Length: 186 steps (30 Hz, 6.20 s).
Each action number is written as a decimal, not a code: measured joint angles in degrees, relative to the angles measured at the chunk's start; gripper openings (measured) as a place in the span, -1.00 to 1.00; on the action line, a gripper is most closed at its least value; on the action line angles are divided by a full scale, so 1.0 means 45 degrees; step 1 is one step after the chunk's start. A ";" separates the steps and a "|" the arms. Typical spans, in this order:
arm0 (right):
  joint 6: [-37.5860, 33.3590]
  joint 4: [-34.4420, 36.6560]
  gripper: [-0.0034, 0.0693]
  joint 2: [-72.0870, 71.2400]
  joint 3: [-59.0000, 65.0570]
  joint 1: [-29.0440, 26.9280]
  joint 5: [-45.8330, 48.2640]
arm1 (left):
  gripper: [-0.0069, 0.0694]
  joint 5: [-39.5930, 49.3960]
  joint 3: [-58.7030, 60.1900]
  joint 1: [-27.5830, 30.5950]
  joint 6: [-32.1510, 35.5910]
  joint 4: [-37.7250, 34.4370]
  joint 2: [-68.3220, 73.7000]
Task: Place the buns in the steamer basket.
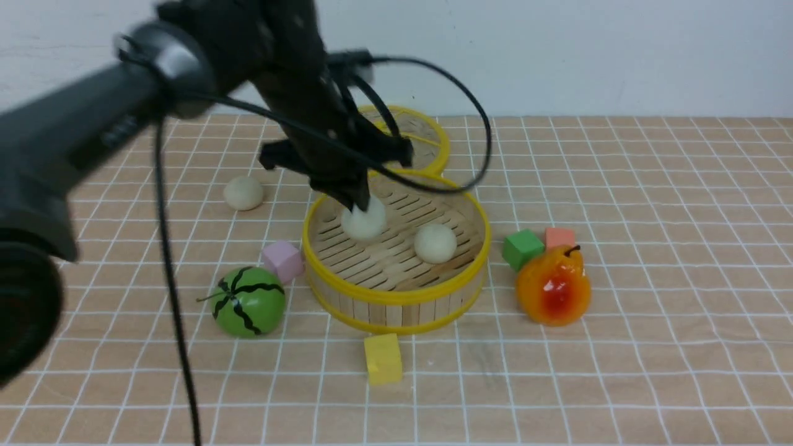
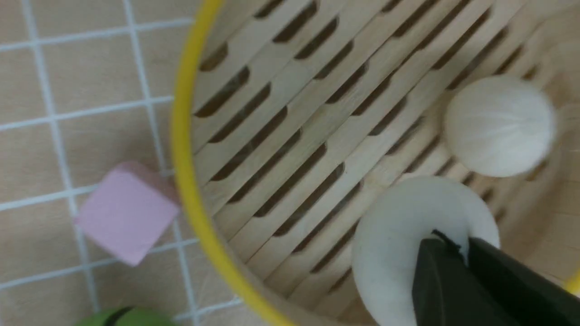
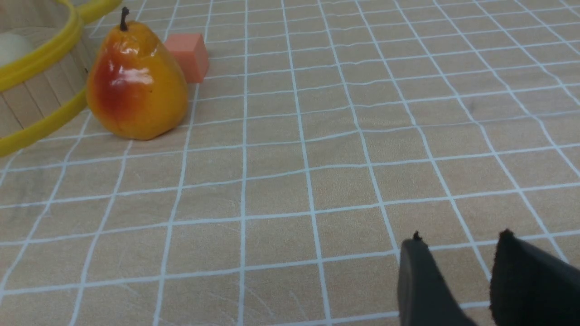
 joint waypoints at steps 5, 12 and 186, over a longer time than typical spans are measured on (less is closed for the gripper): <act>0.0000 0.0000 -0.24 0.0000 0.0000 0.0000 0.0000 | -0.50 -0.0172 0.0000 -0.0662 -0.1139 0.1432 0.0948; 0.0000 0.0000 -0.24 0.0000 0.0000 0.0000 0.0000 | 0.23 0.0135 -0.0488 -0.0725 -0.1577 0.2180 0.1090; 0.0000 0.0000 -0.24 0.0000 0.0000 0.0000 0.0000 | -0.84 -0.1857 1.9324 0.0221 -0.2619 0.4424 -2.4535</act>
